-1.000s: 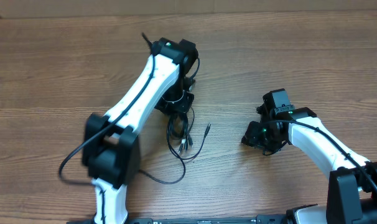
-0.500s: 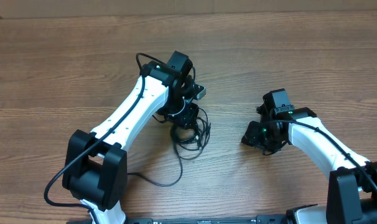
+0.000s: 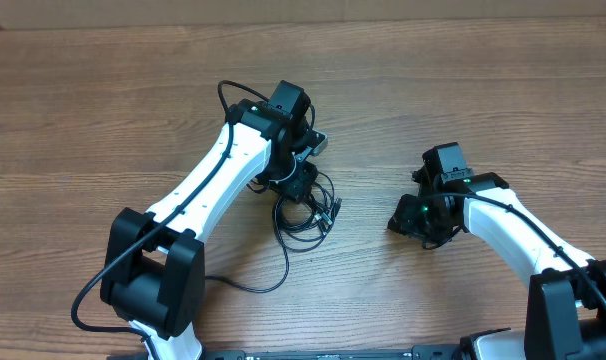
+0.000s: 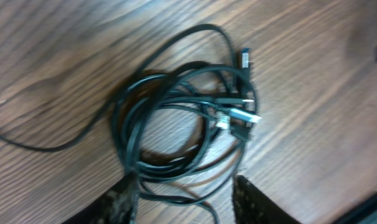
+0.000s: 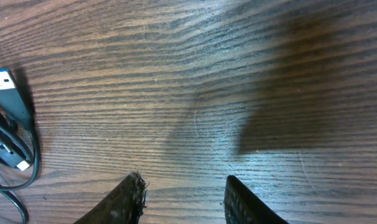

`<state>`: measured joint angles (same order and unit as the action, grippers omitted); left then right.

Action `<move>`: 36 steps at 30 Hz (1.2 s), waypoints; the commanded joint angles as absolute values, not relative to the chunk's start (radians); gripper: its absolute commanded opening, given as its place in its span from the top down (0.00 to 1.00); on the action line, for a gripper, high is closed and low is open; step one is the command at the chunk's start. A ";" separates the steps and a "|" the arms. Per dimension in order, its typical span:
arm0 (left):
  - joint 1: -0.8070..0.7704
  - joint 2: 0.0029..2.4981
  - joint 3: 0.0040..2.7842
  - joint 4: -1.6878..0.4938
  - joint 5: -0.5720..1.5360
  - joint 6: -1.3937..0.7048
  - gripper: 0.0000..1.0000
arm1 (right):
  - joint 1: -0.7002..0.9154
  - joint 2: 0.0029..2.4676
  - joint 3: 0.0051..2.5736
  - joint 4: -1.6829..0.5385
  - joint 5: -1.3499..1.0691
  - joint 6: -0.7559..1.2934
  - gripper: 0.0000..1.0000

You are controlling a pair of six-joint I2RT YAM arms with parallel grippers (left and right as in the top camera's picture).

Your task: Untangle cables

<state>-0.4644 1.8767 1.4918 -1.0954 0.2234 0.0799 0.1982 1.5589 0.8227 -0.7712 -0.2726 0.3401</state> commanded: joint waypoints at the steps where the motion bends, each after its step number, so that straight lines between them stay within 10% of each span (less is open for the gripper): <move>1: -0.463 1.885 1.485 -1.094 0.146 0.037 0.49 | 0.201 1.563 0.817 -0.765 -0.262 0.345 0.60; 16: -0.463 1.887 1.250 -0.820 0.123 0.038 0.44 | 0.201 1.563 0.817 -0.762 -0.262 0.345 0.59; 18: -0.463 1.887 1.234 -0.793 0.123 0.037 0.51 | 0.201 1.563 0.817 -0.762 -0.262 0.345 0.59; 21: -0.463 1.887 1.236 -0.788 0.124 0.036 0.96 | 0.201 1.563 0.817 -0.762 -0.262 0.345 0.59; 36: -0.437 1.883 1.781 -1.189 0.500 0.226 0.96 | 0.201 1.563 0.817 -0.762 -0.263 0.345 0.56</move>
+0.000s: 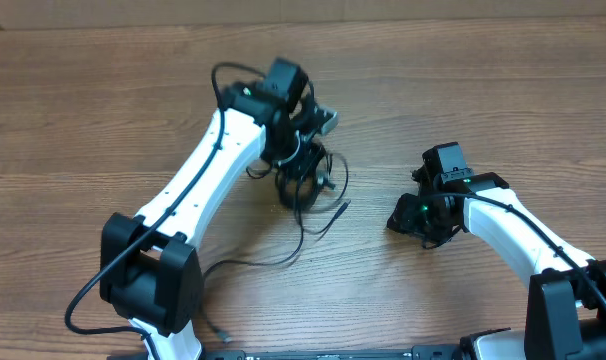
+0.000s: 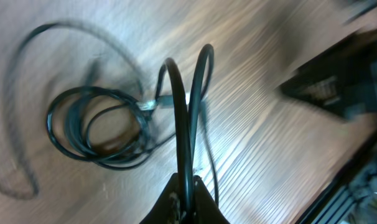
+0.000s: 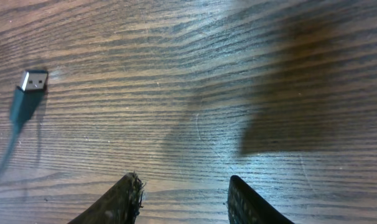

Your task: Untangle cables

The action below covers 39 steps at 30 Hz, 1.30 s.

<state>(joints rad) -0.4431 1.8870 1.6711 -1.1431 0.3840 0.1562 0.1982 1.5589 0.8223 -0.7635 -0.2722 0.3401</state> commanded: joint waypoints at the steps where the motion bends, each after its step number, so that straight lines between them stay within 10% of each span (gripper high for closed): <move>1: -0.437 1.883 1.802 -1.207 0.500 0.230 0.96 | 0.201 1.563 0.817 -0.762 -0.263 0.345 0.56; 15: -0.436 1.883 1.889 -1.478 0.309 0.434 0.96 | 0.201 1.563 0.817 -0.761 -0.262 0.345 0.56; 23: -0.436 1.883 1.887 -1.487 0.262 0.411 0.61 | 0.201 1.563 0.817 -0.757 -0.262 0.345 0.56; 39: -0.430 1.929 1.886 -1.237 0.123 0.112 0.63 | 0.201 1.563 0.817 -0.758 -0.262 0.345 0.57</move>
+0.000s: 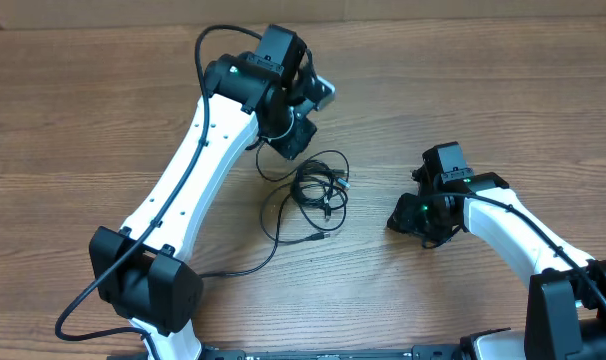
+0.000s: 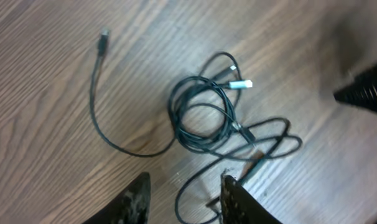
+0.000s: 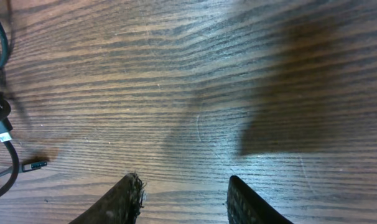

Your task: Untangle cables

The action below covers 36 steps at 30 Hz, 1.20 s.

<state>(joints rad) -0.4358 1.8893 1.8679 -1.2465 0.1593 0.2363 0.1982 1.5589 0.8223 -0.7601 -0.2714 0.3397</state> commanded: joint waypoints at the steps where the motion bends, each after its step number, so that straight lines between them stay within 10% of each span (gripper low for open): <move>1: -0.430 1.944 1.886 -1.238 0.123 0.101 0.63 | 0.201 1.563 0.817 -0.758 -0.262 0.345 0.57; 36: -0.433 2.302 1.886 -1.229 0.113 -0.105 0.68 | 0.201 1.563 0.817 -0.758 -0.262 0.345 0.57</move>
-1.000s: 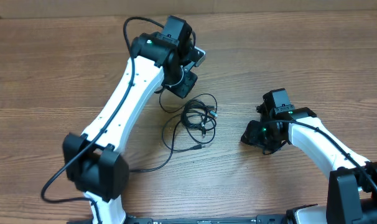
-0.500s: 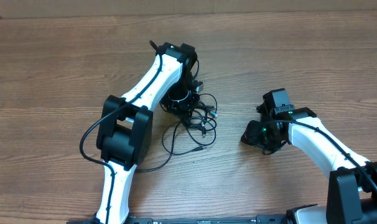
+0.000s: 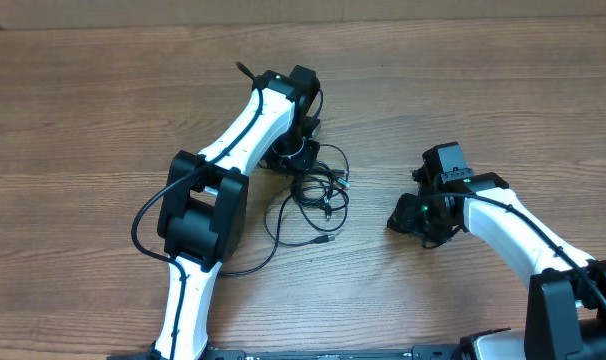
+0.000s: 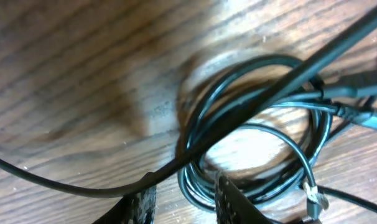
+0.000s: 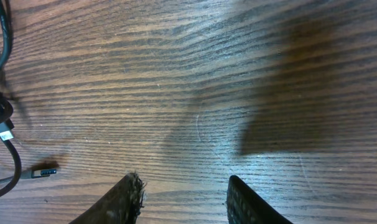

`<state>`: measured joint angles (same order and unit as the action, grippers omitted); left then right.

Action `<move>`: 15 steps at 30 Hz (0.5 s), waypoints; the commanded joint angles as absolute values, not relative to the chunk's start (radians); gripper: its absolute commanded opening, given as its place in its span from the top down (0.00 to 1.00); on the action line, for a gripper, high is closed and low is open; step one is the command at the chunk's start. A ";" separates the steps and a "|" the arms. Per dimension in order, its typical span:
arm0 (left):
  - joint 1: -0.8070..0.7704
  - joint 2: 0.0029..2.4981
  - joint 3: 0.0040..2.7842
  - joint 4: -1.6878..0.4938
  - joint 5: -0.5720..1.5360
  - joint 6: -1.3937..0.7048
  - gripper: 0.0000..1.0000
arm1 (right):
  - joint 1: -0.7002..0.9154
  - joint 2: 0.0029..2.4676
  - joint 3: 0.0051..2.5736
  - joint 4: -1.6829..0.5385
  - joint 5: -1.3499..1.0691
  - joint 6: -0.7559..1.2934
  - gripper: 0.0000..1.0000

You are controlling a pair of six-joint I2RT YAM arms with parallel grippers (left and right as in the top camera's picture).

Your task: Untangle cables

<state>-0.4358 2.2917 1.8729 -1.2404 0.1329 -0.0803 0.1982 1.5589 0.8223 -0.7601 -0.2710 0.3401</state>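
Observation:
A tangle of thin black cables [image 3: 318, 187] lies in the middle of the wooden table, with a tight coil [image 4: 313, 134] at its core and a long loose strand [image 3: 271, 228] curving toward the front. My left gripper [image 3: 301, 152] is down at the coil's far edge. In the left wrist view it [image 4: 183, 200] is open, with the coil's rim between the fingertips and one strand [image 4: 251, 115] crossing diagonally above. My right gripper [image 5: 183, 199] is open over bare wood to the right of the tangle, holding nothing.
Cable ends [image 5: 0, 121] and a small plug [image 5: 45, 170] show at the left edge of the right wrist view. The right arm [image 3: 503, 220] rests at the front right. The wooden table [image 3: 83, 110] stretches out on all sides.
My left gripper was raised and open well above the cables; now it is low at the coil's far edge, still open. The right gripper has not moved.
My left gripper first hung open over a tight cable bundle. Then it was shut on strands, holding them off the table. Later it was open and high, with the cables lying looser and a long strand spread out. Now it sits low at the coil.

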 commanded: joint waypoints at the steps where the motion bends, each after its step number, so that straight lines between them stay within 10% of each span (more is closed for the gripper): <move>1: -0.433 2.302 1.886 -1.226 0.119 -0.105 0.68 | 0.201 1.563 0.817 -0.758 -0.262 0.345 0.57; 15: -0.455 2.302 1.867 -1.144 0.172 -0.082 0.66 | 0.201 1.563 0.817 -0.759 -0.262 0.345 0.57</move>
<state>-0.4412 2.2917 1.8725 -1.1542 0.1555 -0.0834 0.1982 1.5589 0.8223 -0.7605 -0.2703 0.3405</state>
